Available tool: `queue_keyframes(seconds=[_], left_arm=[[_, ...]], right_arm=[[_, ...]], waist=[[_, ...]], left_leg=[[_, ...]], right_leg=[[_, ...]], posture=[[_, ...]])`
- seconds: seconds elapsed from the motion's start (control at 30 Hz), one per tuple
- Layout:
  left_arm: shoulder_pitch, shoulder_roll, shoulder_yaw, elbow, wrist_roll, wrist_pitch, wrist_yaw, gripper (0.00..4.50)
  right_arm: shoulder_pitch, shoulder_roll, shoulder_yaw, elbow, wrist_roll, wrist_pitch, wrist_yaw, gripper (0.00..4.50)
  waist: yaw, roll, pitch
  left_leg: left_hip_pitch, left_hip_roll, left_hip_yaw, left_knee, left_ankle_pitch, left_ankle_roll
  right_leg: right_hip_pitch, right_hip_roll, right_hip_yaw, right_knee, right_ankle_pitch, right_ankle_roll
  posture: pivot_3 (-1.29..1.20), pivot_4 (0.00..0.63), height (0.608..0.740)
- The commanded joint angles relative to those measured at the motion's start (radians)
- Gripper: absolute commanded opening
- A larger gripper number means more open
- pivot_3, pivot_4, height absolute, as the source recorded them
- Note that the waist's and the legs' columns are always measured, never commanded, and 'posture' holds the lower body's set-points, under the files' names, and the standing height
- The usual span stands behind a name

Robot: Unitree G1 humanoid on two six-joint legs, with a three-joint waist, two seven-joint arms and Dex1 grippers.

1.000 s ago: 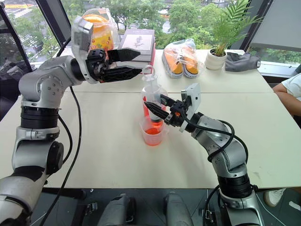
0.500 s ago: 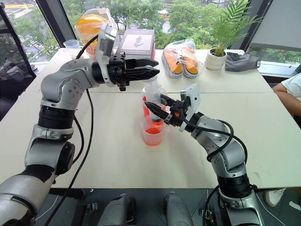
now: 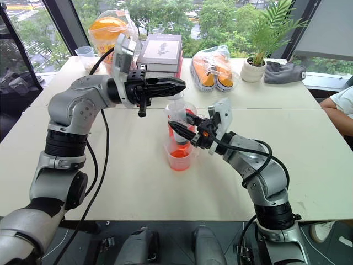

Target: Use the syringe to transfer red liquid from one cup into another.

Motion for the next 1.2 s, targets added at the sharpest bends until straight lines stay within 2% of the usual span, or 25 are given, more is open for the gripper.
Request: queue_keyframes(seconds=[0.03, 0.27, 0.53, 0.77, 0.93, 0.97, 1.07, 1.1, 1.2], left_arm=[[0.023, -0.007, -0.05, -0.037, 0.018, -0.012, -0.013, 0.06], [0.047, -0.005, -0.067, -0.054, 0.015, -0.005, -0.014, 0.06], [0.087, -0.013, -0.093, -0.083, 0.024, -0.001, -0.004, 0.06], [0.032, -0.003, -0.045, -0.039, 0.01, 0.02, 0.022, 0.06], [-0.002, 0.023, 0.003, -0.009, -0.001, 0.032, 0.039, 2.16], [-0.003, 0.031, 0.009, -0.008, -0.001, 0.031, 0.039, 2.8], [-0.007, 0.057, 0.033, -0.002, -0.005, 0.029, 0.045, 4.29], [-0.007, 0.068, 0.044, -0.002, -0.011, 0.031, 0.047, 4.44], [-0.003, 0.101, 0.087, -0.003, -0.031, 0.038, 0.059, 4.44]], right_arm=[[-0.088, 0.012, -0.069, -0.105, 0.092, 0.007, -0.026, 1.38], [-0.141, 0.01, -0.105, -0.111, 0.14, 0.046, -0.05, 1.38], [-0.129, 0.01, -0.11, -0.114, 0.152, 0.051, -0.052, 1.38], [-0.107, 0.004, -0.101, -0.114, 0.152, 0.067, -0.046, 1.38], [-0.093, -0.003, -0.09, -0.098, 0.164, 0.085, -0.042, 1.38], [-0.09, -0.004, -0.086, -0.096, 0.165, 0.087, -0.041, 1.38], [-0.087, -0.006, -0.081, -0.092, 0.175, 0.098, -0.046, 1.38], [-0.086, -0.008, -0.081, -0.092, 0.178, 0.101, -0.047, 1.38], [-0.089, -0.009, -0.084, -0.087, 0.18, 0.104, -0.058, 1.38]], waist=[[0.001, 0.0, 0.0], [0.0, 0.0, 0.0], [0.0, 0.0, 0.0], [0.001, 0.0, 0.0], [-0.001, 0.0, 0.0], [-0.002, 0.0, 0.0], [-0.002, 0.0, 0.0], [-0.002, 0.0, 0.0], [-0.001, 0.0, 0.0]], left_leg=[[0.0, 0.0, 0.0, 0.0, 0.0, 0.0], [0.0, 0.0, 0.0, 0.0, 0.0, 0.0], [0.0, 0.0, 0.0, 0.0, 0.0, 0.0], [0.0, 0.0, 0.0, 0.0, 0.0, 0.0], [0.0, 0.0, 0.0, 0.0, 0.0, 0.0], [0.0, 0.0, 0.0, 0.0, 0.0, 0.0], [0.0, 0.0, 0.0, 0.0, 0.0, 0.0], [0.0, 0.0, -0.001, 0.0, 0.0, 0.0], [0.0, 0.0, 0.0, 0.0, 0.0, 0.0]], right_leg=[[0.0, 0.0, 0.0, 0.0, 0.0, 0.0], [0.0, 0.0, 0.0, 0.0, 0.0, 0.0], [0.0, 0.0, 0.0, 0.0, 0.0, 0.0], [0.0, 0.0, 0.0, 0.0, 0.0, 0.0], [0.0, 0.0, 0.0, 0.0, 0.0, 0.0], [0.0, 0.0, 0.0, 0.0, 0.0, 0.0], [0.0, 0.0, 0.0, 0.0, 0.0, 0.0], [0.0, 0.0, 0.0, 0.0, 0.0, 0.0], [0.0, 0.0, 0.0, 0.0, 0.0, 0.0]], posture=[[0.0, 0.15, 0.74], [0.0, 0.15, 0.74], [0.0, 0.15, 0.74], [0.0, 0.15, 0.74], [0.0, 0.15, 0.74], [0.0, 0.15, 0.74], [0.0, 0.15, 0.74], [0.0, 0.15, 0.74], [0.0, 0.15, 0.74]])
